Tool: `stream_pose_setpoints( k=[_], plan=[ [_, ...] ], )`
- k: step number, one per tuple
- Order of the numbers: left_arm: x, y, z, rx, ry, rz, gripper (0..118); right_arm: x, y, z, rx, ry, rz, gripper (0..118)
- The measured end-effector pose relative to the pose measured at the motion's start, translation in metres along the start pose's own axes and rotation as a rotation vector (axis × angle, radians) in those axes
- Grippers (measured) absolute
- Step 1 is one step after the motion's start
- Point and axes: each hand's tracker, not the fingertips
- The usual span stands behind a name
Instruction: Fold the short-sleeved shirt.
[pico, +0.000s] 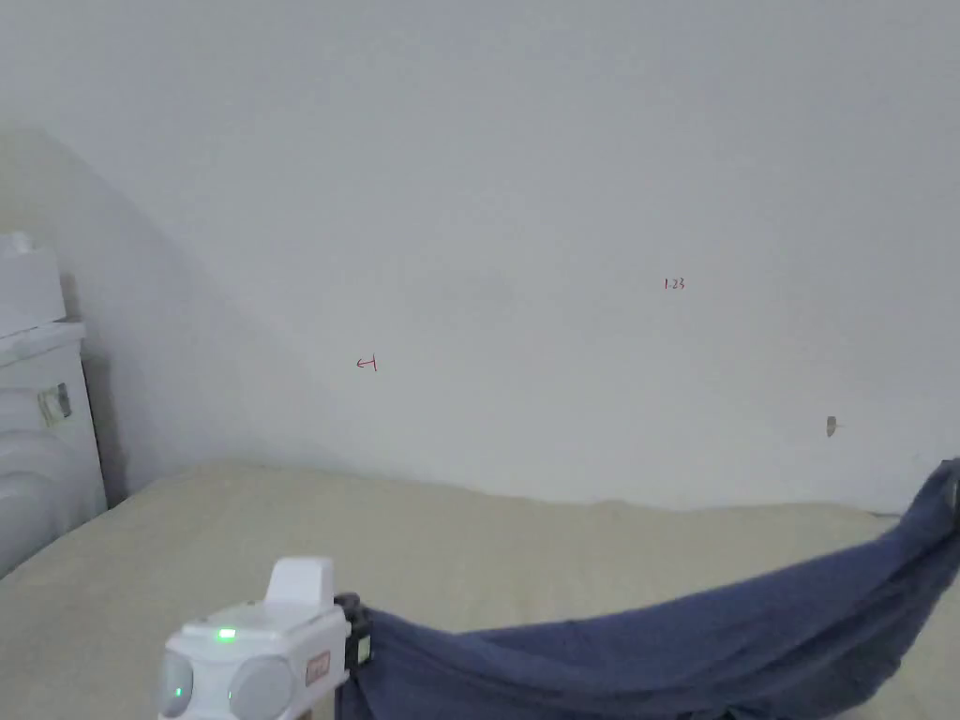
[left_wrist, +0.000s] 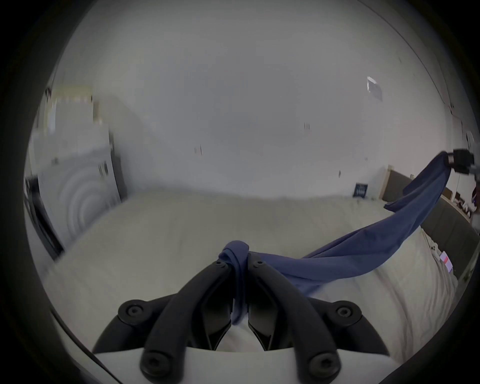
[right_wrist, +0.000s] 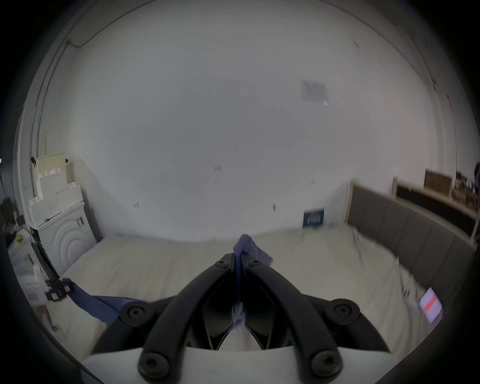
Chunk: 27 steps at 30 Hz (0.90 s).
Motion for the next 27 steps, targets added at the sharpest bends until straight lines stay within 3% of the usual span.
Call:
stream_pose_setpoints(
  k=[4,5,6,8,9,11,12,14,17,27],
  plan=[
    [-0.005,-0.095,0.010,-0.103,-0.049,0.123,9,0.029,-0.097,0.043,-0.115,0.017,-0.097,3],
    [-0.005,-0.113,0.017,-0.116,-0.059,0.143,9,0.035,-0.118,0.055,-0.115,-0.021,-0.138,3],
    [-0.002,-0.130,0.028,-0.091,-0.053,0.124,9,0.043,-0.135,0.067,-0.163,-0.002,-0.129,3],
    [0.001,-0.160,0.048,-0.113,-0.055,0.085,9,0.053,-0.174,0.102,-0.155,-0.063,-0.167,3],
    [0.003,-0.174,0.060,-0.113,-0.056,0.087,9,0.061,-0.187,0.115,-0.216,-0.048,-0.143,3],
    [0.004,-0.194,0.085,-0.129,-0.071,0.114,9,0.083,-0.216,0.139,-0.212,-0.108,-0.207,3],
    [0.003,-0.202,0.096,-0.123,-0.076,0.140,9,0.091,-0.227,0.152,-0.256,-0.083,-0.196,3],
    [0.004,-0.215,0.118,-0.130,-0.070,0.153,9,0.102,-0.248,0.180,-0.247,-0.148,-0.233,3],
    [0.005,-0.228,0.151,-0.113,-0.061,0.139,9,0.122,-0.270,0.212,-0.271,-0.155,-0.275,3],
    [0.015,-0.253,0.226,-0.148,-0.065,0.143,9,0.138,-0.309,0.276,-0.336,-0.190,-0.246,3]
  ],
)
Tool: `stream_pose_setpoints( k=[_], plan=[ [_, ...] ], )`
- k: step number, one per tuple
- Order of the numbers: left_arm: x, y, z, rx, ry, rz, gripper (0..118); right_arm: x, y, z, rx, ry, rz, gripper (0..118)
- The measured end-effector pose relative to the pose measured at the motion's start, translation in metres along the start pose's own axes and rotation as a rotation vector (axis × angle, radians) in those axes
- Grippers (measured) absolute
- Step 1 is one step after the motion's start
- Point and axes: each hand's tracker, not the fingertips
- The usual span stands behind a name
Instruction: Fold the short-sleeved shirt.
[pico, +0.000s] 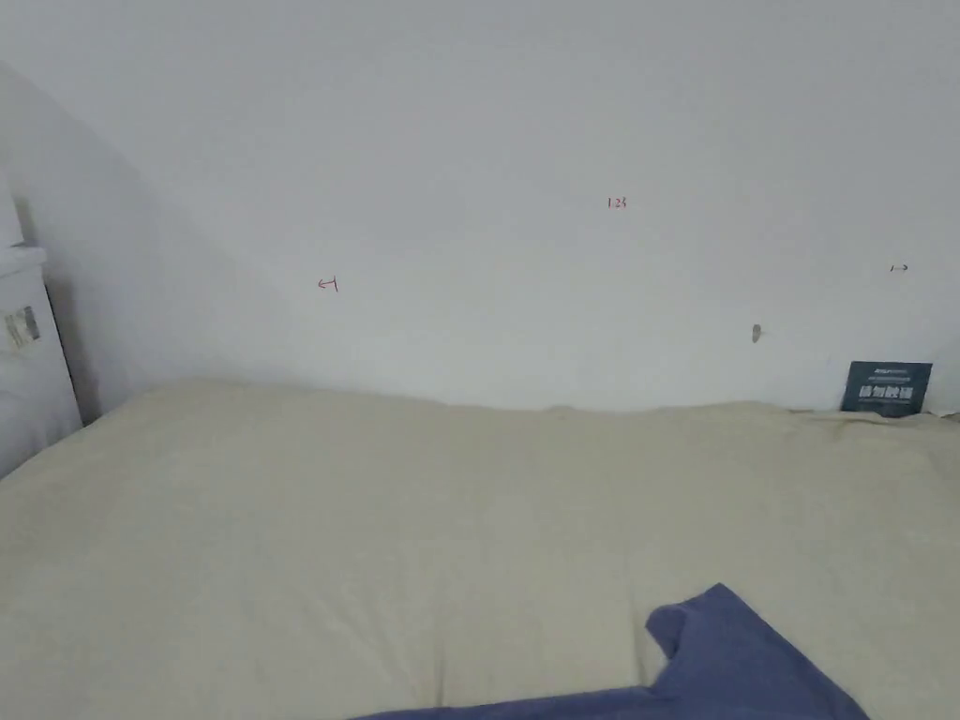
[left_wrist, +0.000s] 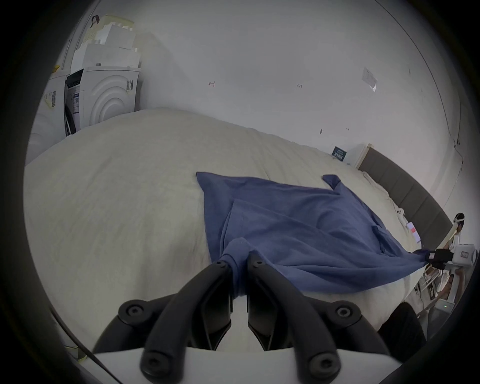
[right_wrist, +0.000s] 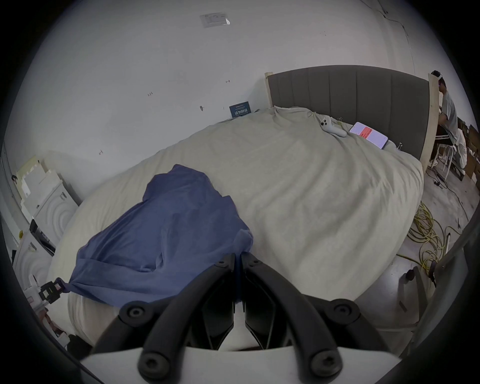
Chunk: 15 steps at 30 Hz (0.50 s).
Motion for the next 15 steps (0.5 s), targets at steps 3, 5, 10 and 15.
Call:
stream_pose_setpoints(
  k=[3,5,10,15],
  plan=[
    [0.002,-0.011,0.001,-0.024,0.010,0.001,11,0.004,-0.006,-0.005,-0.015,0.005,0.006,7],
    [0.002,-0.012,0.007,-0.007,0.064,0.027,37,0.003,-0.008,-0.004,0.004,-0.017,0.036,45],
    [-0.028,0.011,0.072,0.172,0.226,0.011,90,0.019,-0.003,0.036,0.143,-0.126,0.120,90],
    [-0.022,0.059,0.153,0.361,0.298,-0.122,90,0.003,0.025,0.091,0.338,0.066,0.082,90]
  ],
)
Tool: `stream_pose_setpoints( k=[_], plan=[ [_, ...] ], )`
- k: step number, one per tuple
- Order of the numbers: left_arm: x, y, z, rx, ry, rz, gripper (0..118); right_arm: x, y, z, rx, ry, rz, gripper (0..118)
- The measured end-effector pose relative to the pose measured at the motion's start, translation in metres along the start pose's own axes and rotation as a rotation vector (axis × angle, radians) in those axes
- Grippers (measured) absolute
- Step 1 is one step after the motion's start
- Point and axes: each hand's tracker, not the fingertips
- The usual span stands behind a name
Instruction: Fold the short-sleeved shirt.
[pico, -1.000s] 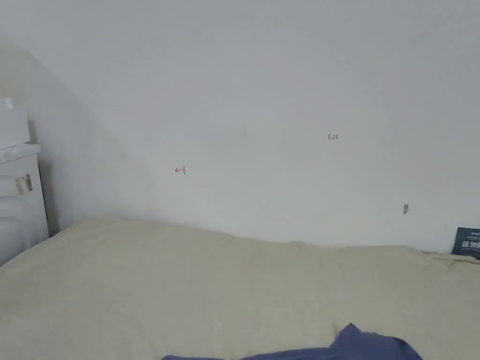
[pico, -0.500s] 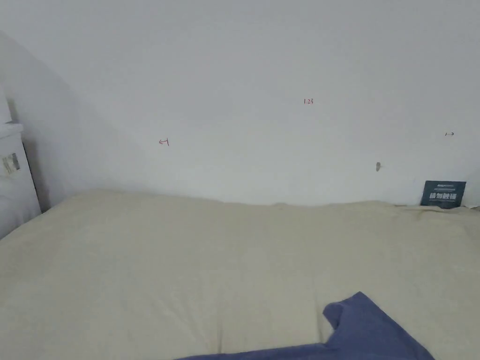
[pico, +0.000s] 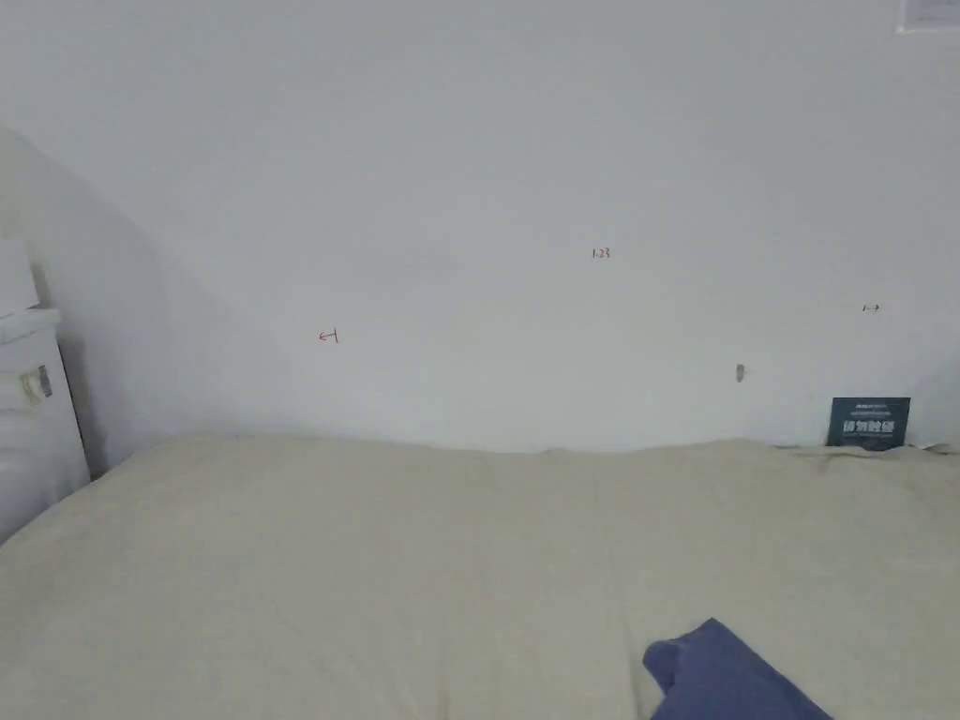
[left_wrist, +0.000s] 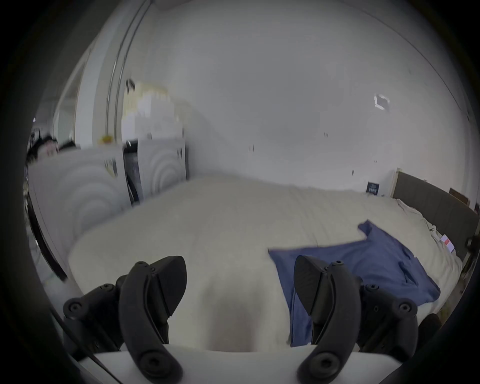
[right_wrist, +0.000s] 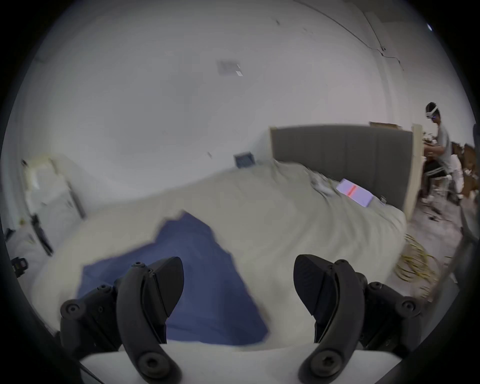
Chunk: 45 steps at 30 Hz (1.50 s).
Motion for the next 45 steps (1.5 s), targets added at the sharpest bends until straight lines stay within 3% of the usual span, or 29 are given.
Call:
stream_pose_setpoints(
  k=[2,5,6,8,10,11,14,16,17,18,20,21,22,23,25,27,29,35,38,45],
  plan=[
    [0.005,0.023,0.025,0.097,-0.003,-0.028,90,-0.027,0.017,0.019,0.176,0.075,0.004,92],
    [0.017,0.046,0.051,0.194,-0.055,-0.011,93,-0.062,0.035,0.028,0.284,0.193,-0.014,118],
    [0.021,0.052,0.056,0.204,-0.053,-0.010,96,-0.068,0.040,0.027,0.262,0.266,-0.062,118],
    [0.031,0.056,0.063,0.247,-0.076,-0.009,96,-0.076,0.040,0.011,0.154,0.449,-0.241,118],
    [0.041,0.057,0.067,0.259,-0.081,-0.010,96,-0.085,0.034,-0.006,-0.013,0.537,-0.340,117],
    [0.045,0.056,0.068,0.267,-0.087,-0.009,96,-0.094,0.030,-0.005,0.044,0.498,-0.331,115],
    [0.057,0.054,0.075,0.279,-0.118,-0.028,96,-0.127,0.032,0.005,0.128,0.400,-0.065,114],
    [0.063,0.052,0.077,0.287,-0.118,-0.034,94,-0.142,0.033,-0.001,0.050,0.413,-0.017,114],
    [0.066,0.053,0.077,0.280,-0.134,-0.042,92,-0.150,0.031,-0.005,-0.001,0.446,-0.008,111],
    [0.069,0.051,0.078,0.286,-0.141,-0.045,87,-0.157,0.027,-0.004,0.017,0.425,-0.013,98],
    [0.072,0.052,0.077,0.260,-0.161,-0.033,70,-0.169,0.023,0.001,0.034,0.420,0.024,48],
    [0.074,0.050,0.078,0.259,-0.161,-0.021,45,-0.172,0.022,-0.002,0.031,0.378,0.059,21],
    [0.075,0.048,0.078,0.261,-0.167,-0.006,26,-0.180,0.021,-0.005,0.006,0.319,0.114,10],
    [0.076,0.046,0.076,0.258,-0.180,0.001,15,-0.187,0.019,-0.006,-0.033,0.277,0.200,4],
    [0.080,0.043,0.074,0.239,-0.192,-0.009,0,-0.195,0.011,-0.004,-0.013,0.256,0.284,0],
    [0.083,0.038,0.072,0.208,-0.178,-0.019,0,-0.193,0.009,0.000,-0.015,0.282,0.240,0],
    [0.089,0.032,0.071,0.194,-0.176,-0.027,0,-0.189,0.008,0.003,0.002,0.292,0.119,0],
    [0.087,0.024,0.070,0.176,-0.224,0.051,0,-0.189,0.010,0.006,0.033,0.276,0.151,0],
    [0.092,0.022,0.070,0.162,-0.220,-0.014,0,-0.187,0.008,0.011,0.054,0.300,0.171,0],
    [0.094,0.015,0.056,0.095,-0.213,-0.029,0,-0.181,0.007,0.014,0.058,0.335,0.123,0]
  ],
)
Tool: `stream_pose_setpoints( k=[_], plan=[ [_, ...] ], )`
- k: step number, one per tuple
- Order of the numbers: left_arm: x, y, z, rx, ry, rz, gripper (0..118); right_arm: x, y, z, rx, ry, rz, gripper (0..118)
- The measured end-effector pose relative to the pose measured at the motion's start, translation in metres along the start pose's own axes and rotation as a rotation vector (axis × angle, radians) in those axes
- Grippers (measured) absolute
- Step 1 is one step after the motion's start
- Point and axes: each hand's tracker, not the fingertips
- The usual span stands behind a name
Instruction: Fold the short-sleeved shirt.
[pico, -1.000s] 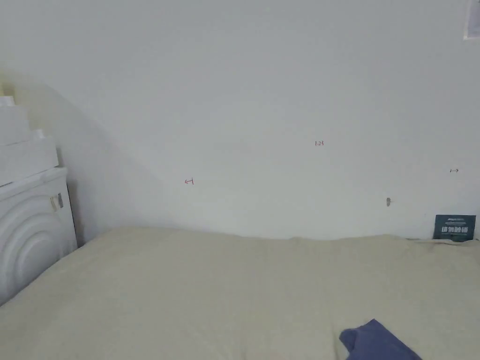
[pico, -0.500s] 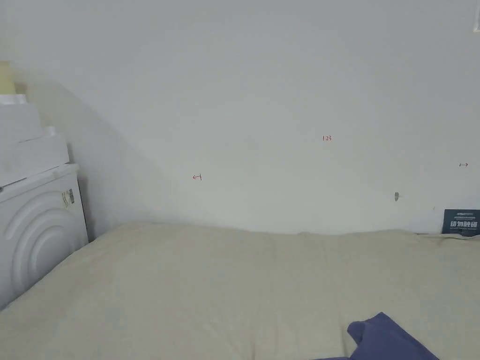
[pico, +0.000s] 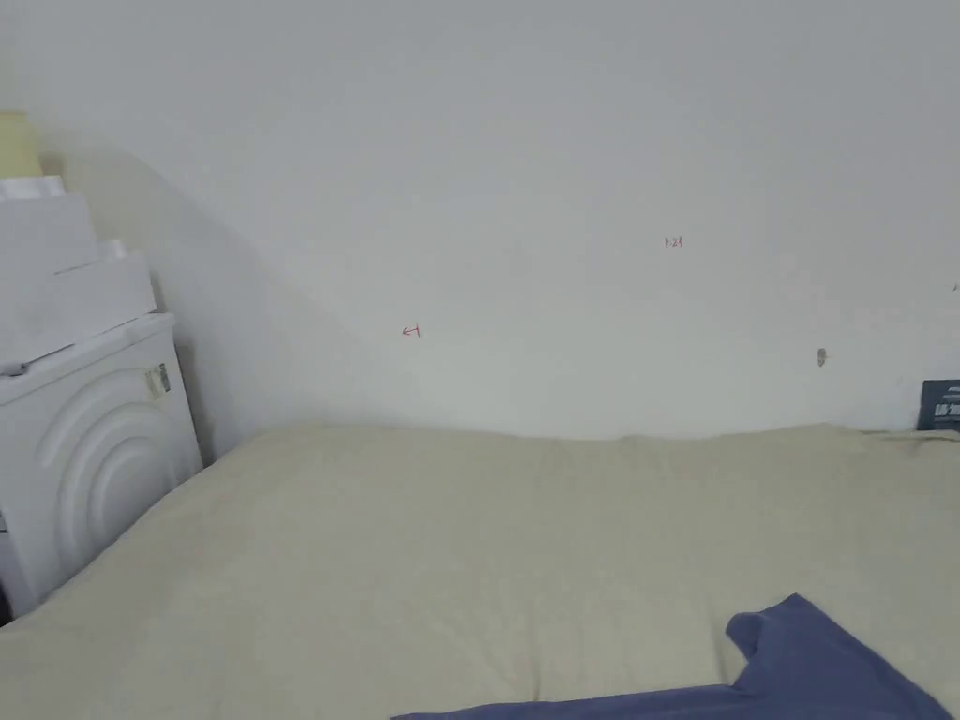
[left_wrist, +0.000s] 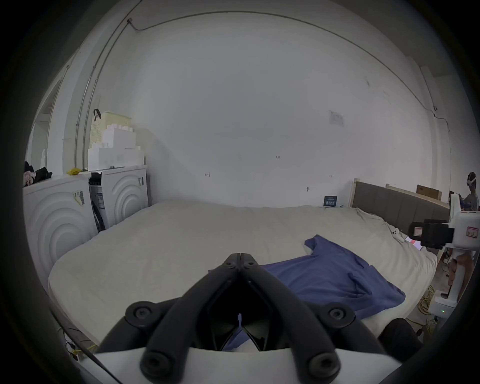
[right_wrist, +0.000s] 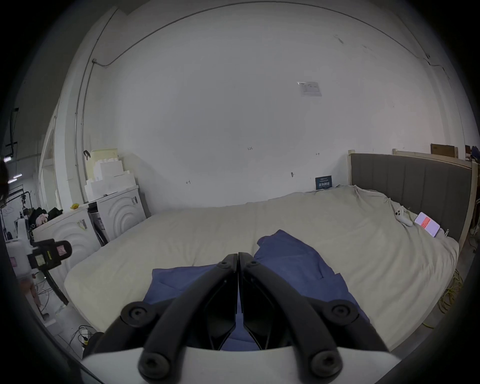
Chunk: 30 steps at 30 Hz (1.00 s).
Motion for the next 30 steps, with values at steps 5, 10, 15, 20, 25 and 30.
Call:
stream_pose_setpoints(
  k=[5,10,15,20,25,30],
  plan=[
    [-0.014,-0.012,-0.061,-0.152,0.012,0.048,6,0.002,-0.006,-0.005,-0.034,0.048,-0.014,1],
    [-0.038,-0.030,-0.169,-0.309,-0.015,0.133,83,0.010,-0.010,-0.018,-0.073,0.089,-0.054,1],
    [-0.055,-0.053,-0.275,-0.457,0.040,0.127,83,0.025,-0.018,-0.027,-0.139,0.043,0.006,1],
    [-0.058,-0.089,-0.347,-0.591,0.066,0.062,83,0.042,-0.034,-0.038,-0.235,-0.027,-0.011,1],
    [-0.062,-0.116,-0.378,-0.628,0.083,0.038,82,0.058,-0.045,-0.044,-0.316,-0.072,-0.018,1],
    [-0.050,-0.127,-0.377,-0.611,0.096,-0.074,78,0.069,-0.055,-0.049,-0.361,-0.095,-0.044,2]
  ],
)
